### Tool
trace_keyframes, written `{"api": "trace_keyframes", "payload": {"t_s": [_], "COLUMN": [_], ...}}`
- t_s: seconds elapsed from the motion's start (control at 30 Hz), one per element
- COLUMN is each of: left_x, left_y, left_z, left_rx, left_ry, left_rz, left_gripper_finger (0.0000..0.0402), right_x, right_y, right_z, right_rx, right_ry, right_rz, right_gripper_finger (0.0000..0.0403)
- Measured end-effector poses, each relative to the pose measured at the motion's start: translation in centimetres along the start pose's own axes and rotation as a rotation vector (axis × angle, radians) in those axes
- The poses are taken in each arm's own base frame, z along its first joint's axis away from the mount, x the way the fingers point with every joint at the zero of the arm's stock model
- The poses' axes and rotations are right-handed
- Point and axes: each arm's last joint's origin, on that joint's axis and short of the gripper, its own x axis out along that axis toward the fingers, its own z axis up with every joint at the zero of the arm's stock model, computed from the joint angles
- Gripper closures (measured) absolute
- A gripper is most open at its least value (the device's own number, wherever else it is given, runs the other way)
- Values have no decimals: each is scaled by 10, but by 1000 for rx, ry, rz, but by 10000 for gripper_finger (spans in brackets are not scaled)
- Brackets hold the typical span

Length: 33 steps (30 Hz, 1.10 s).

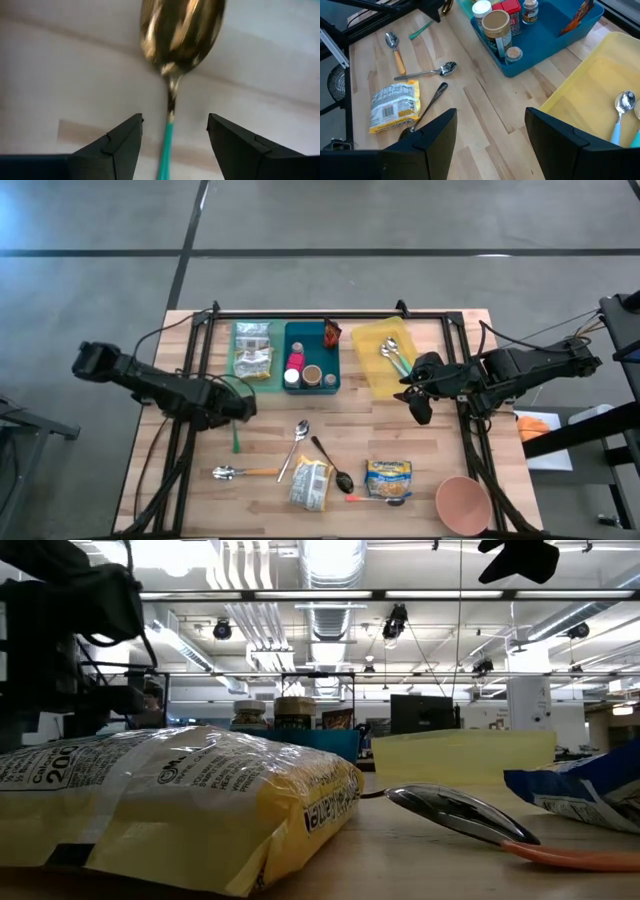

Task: Pick & Place Food Item
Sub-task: Put the green spoon into the yellow bin

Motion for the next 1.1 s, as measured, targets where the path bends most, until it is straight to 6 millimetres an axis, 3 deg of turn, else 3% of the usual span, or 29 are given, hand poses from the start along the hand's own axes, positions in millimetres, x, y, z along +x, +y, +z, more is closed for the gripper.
{"api": "trace_keyframes", "payload": {"t_s": [0.13, 0.3, 0.53, 1.1], "left_x": [0, 1, 5, 4], "left_y": [-5, -10, -6, -15], "left_z": [13, 27, 30, 22], "left_rx": [26, 51, 61, 138], "left_ry": [-7, -13, 28, 192], "left_rz": [1, 3, 28, -47], "left_gripper_finger": [179, 218, 273, 280], "right_x": [0, 0, 0, 0], "right_y": [0, 0, 0, 0], "right_z": [0, 0, 0, 0], "right_rx": [0, 8, 22, 10], "right_ry": [0, 0, 0, 5], "right_rz": [0, 0, 0, 3], "right_gripper_finger": [173, 173, 173, 173]}}
